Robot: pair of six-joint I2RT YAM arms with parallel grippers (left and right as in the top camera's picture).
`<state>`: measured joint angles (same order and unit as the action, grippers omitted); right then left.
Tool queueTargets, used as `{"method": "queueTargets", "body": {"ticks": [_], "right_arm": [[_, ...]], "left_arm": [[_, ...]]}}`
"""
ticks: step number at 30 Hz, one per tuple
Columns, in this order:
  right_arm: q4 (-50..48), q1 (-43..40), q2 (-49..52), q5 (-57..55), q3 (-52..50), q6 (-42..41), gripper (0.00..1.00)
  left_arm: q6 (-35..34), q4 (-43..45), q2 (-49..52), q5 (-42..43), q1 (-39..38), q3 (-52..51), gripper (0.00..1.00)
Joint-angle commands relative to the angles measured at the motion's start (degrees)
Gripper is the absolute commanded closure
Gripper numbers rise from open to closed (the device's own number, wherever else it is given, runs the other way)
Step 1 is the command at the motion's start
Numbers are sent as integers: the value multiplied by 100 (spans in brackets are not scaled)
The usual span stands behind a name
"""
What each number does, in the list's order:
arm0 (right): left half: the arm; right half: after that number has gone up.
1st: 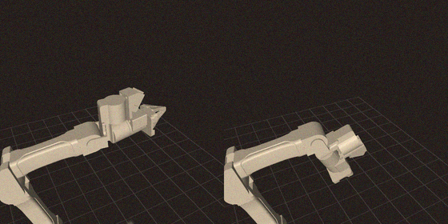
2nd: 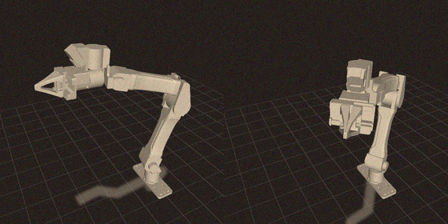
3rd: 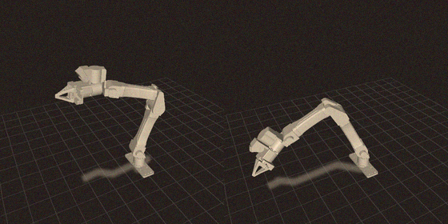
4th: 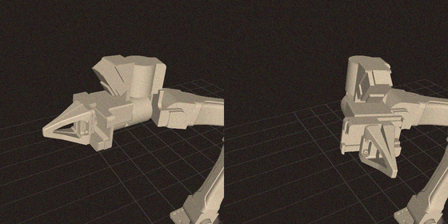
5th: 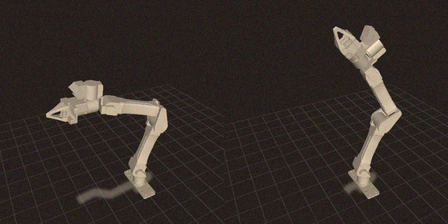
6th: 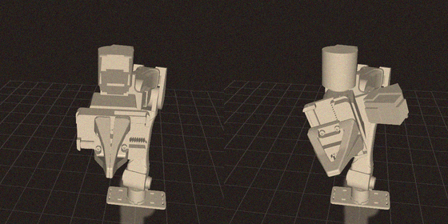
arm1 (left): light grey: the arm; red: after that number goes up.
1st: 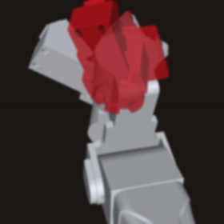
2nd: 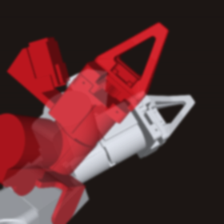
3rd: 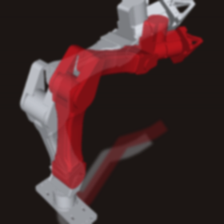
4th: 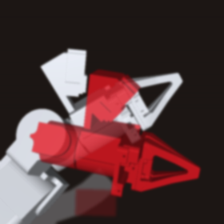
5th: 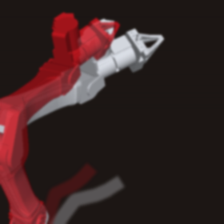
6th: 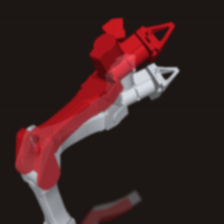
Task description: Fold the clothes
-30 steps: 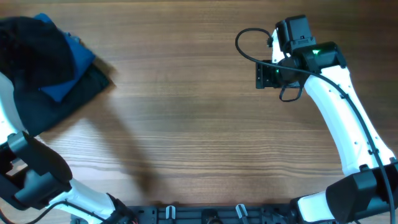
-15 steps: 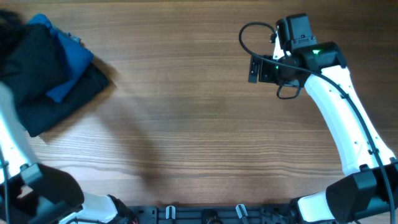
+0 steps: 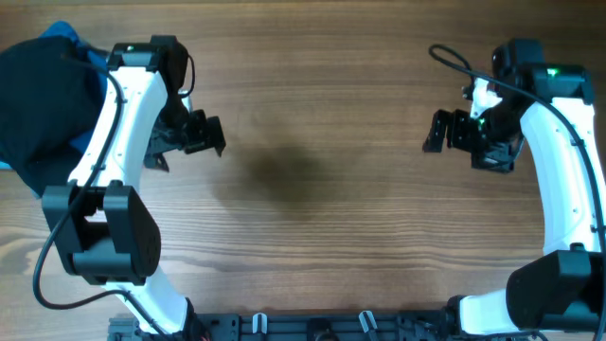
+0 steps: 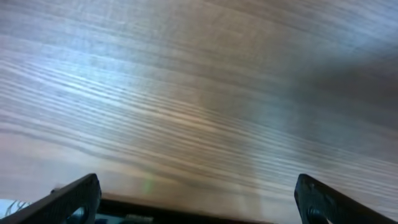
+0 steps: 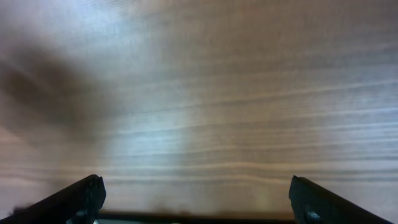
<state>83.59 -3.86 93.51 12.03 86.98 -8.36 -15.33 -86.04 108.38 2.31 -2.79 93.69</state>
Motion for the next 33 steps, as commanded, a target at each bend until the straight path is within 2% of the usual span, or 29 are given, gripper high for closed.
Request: {"method": "queueTargets", "body": {"ticks": [1,4,6,7,9,12,16,19,27,33], "right_arm": [[-46,-24,-472,116,-190,219,0],[-1071,-24,-1567,131,-1102,44,0],[-2146,-24,-2535,125,-1897,46,0],[-2938,-24,-3327,-9,-2500,-37,0],[-3703,-24,-4352,-389,-3211,-264,0],[-3928,-24,-5364,-474,-3720,-254,0],[-3829,-24,-5654,-476,-3722,-251,0],[-3810,-24,-5504,-476,-3722,-254,0],[-3746,-22,-4736,-476,-3722,-251,0],[-3729,-17,-5058,-476,-3724,-251,0]], "left_arm": [[-48,-103,-509,-140,0,-133,0],[-28,708,-1812,-201,0,-1049,0],[-33,1799,-3145,-197,0,-2085,0],[-61,2378,-3910,-195,0,-2706,0],[-160,3211,-5429,-199,0,-3746,0],[-160,3654,-6972,-197,0,-4354,0],[-160,3497,-8214,-197,0,-4356,0],[-160,3392,-8609,-197,0,-4356,0],[-160,2608,-8627,-197,0,-4356,0],[-160,2205,-8627,-197,0,-4356,0]]}}
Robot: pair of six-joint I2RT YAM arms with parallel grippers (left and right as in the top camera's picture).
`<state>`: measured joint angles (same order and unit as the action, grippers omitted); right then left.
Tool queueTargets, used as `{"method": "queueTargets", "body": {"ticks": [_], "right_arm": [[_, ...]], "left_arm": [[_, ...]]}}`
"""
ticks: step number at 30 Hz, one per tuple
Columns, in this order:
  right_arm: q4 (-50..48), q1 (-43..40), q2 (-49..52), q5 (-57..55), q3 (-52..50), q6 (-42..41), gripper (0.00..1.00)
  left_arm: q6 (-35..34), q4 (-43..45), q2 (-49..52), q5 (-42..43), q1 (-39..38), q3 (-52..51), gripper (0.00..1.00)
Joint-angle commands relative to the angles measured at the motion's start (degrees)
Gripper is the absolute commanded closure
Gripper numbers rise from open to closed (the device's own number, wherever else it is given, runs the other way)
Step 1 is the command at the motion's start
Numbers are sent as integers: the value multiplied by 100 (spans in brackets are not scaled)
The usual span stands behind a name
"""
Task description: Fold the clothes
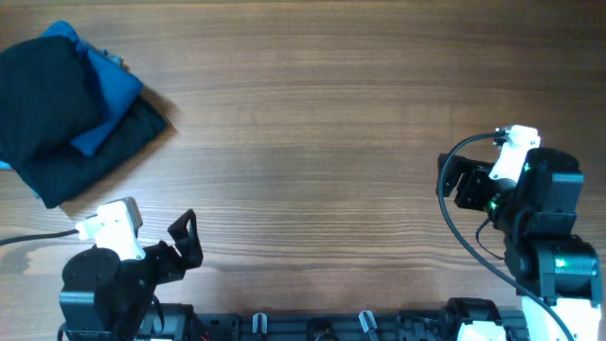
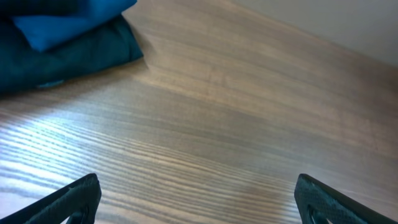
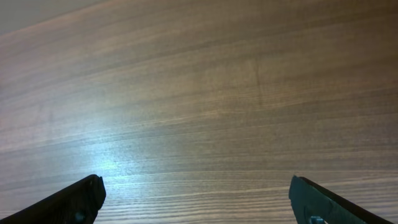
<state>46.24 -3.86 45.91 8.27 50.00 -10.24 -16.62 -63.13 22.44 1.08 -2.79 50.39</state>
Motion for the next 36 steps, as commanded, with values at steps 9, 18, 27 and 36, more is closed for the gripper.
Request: {"method": "queueTargets", "body": {"ticks": [9,18,27,36], "right_arm": [[-1484,186,-2822,90,-1884,186,0],[-4948,350,-4577,-44,-4538,149,0],[-4747,396,-4577,682,-4970,1626,0],[-4747,396,-4564,680,-4970,1626,0]], "left_arm": [[-31,-105,-33,-74,0,-26,0],[-31,-105,-33,-74,0,-26,0],[-31,-105,-33,-74,0,-26,0],[-31,-105,-33,-74,0,-26,0]]}}
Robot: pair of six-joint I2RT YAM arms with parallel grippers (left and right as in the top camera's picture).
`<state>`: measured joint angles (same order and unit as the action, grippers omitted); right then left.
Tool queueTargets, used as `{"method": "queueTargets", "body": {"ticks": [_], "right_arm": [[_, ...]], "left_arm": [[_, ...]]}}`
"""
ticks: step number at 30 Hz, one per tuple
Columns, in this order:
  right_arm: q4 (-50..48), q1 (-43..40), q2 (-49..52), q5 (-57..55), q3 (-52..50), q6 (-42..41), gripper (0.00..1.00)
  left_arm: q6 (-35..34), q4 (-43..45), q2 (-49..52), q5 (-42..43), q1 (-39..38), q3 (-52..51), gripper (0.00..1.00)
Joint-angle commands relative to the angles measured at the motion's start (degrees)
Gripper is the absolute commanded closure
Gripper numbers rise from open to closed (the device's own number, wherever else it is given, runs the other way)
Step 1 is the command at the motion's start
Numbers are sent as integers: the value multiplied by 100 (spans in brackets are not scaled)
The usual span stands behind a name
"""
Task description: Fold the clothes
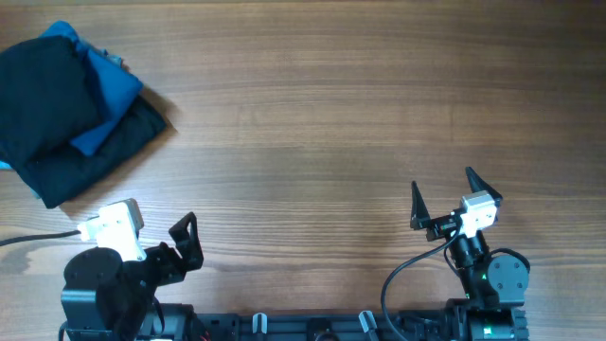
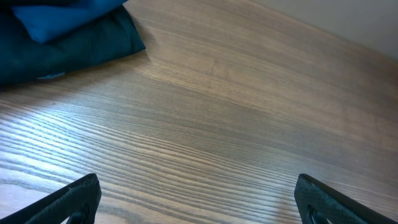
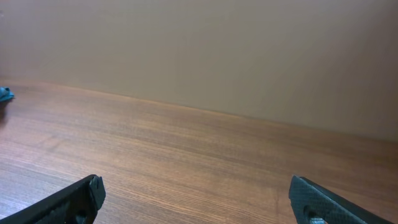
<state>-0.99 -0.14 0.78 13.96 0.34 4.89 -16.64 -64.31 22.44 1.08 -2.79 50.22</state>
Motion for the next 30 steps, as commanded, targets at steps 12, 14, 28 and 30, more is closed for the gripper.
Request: {"method": "queueTargets", "body": {"ticks": [12,14,28,30], "right_arm": [[-24,24,-50,111,-4,116,0],[-24,24,-50,111,-4,111,0],[-24,24,-50,111,-4,116,0],[-24,24,-50,111,-4,114,0]], "left_arm": [[-28,13,-33,-74,0,-9,0],[-28,11,-33,-74,2,-15,0],[479,5088,-2175,-142,7,-4371,0],[1073,6358,-2175,-256,7,-4868,0]]}}
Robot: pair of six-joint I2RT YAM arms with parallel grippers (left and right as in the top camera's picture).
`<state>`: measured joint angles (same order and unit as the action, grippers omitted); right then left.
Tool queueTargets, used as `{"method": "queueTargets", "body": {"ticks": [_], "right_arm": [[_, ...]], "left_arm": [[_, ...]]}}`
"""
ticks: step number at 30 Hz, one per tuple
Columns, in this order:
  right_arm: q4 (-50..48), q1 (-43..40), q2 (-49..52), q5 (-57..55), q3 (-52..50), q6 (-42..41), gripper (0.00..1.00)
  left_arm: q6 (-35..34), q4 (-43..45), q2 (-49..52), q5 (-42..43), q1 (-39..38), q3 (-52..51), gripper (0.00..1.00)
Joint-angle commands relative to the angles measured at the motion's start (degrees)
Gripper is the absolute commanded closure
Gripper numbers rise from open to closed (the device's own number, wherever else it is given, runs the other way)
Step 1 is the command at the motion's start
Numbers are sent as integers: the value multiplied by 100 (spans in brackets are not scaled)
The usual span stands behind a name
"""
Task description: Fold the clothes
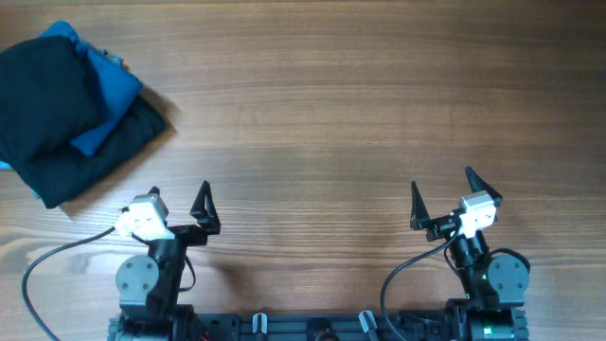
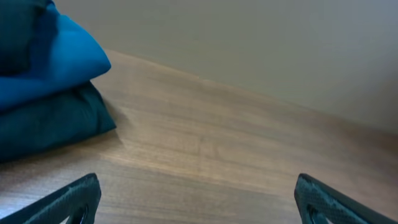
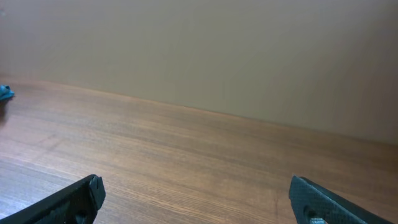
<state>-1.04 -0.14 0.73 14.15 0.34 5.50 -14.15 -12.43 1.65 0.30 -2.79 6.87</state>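
Note:
A stack of folded clothes (image 1: 66, 104), black and dark navy with a bright blue piece between, lies at the table's far left corner. In the left wrist view the stack (image 2: 46, 106) fills the left side. My left gripper (image 1: 178, 204) sits folded at the near edge, well in front of the stack, open and empty (image 2: 199, 202). My right gripper (image 1: 443, 194) sits folded at the near right, open with only bare wood between its fingers (image 3: 199, 199).
The wooden table (image 1: 322, 114) runs wide between the arms and the stack. A plain beige wall (image 3: 205, 56) stands beyond the far edge. A black rail with clips (image 1: 312, 327) lines the front edge, between the two arm bases.
My left arm has moved from the near left corner a little to the right and folded down; its camera now looks level across the table at the stack. The right arm has not moved.
Both arms first reached over the far half of the table, open and empty, the left one beside the stack. Then both were back near the front edge. The right arm was folded at its base first, and now the left is too. The stack has not changed.

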Motion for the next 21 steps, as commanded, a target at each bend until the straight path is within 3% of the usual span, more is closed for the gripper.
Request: {"method": "queueTargets", "body": {"ticks": [1,3,6,21], "right_arm": [[-17,24,-46,92,-4,52,0],[-20,24,-46,92,-4,52,0],[-20,24,-46,92,-4,52,0],[-20,24,-46,92,-4,52,0]], "left_arm": [[1001,1491,-98,-269,7,-658,0],[1290,1499,-111,-404,7,-656,0],[1325,822,-149,-247,4,-656,0],[1331,833,-138,-186,4,-656,0]]}}
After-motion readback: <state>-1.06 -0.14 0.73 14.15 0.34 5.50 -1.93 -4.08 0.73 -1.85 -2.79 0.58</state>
